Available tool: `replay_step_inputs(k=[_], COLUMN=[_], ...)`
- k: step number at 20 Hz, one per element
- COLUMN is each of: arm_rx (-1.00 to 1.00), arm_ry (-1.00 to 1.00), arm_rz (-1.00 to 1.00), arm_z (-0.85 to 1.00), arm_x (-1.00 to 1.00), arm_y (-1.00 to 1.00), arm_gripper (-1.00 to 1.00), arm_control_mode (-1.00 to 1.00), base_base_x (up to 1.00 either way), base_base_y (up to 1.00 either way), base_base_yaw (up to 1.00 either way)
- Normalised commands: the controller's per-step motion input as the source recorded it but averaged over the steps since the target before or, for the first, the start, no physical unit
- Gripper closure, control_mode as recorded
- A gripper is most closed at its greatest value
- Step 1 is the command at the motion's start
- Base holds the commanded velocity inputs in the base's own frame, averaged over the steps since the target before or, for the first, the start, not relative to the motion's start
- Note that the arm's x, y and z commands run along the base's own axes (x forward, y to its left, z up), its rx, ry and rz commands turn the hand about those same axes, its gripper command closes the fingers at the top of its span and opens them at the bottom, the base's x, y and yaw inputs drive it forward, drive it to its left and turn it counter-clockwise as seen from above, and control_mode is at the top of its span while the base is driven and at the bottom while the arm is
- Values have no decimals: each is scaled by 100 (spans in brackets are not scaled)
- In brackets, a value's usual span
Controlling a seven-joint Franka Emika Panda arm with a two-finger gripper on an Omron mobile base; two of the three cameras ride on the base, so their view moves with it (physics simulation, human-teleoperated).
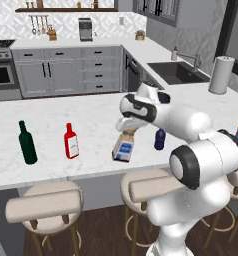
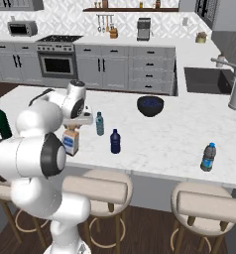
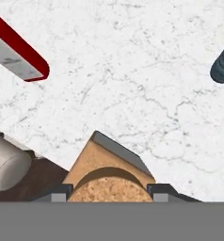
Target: Move the plastic bottles in the middle to the plastics group, and the glass bottles in the middle to the glass group.
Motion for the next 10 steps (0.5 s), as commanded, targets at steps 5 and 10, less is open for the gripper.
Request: replay_step_inputs(k=[5,10], arm_rx=[-6,-9], arm_ry=[-27,-11], arm_rz=[0,0], arm_z=[6,3], arm_x=[3,17], arm_y=[92,80], arm_gripper=[100,100], arm_control_mode=[-100,-100], base_base_x=[0,0], base_base_y=[0,0], base_base_yaw=[0,0])
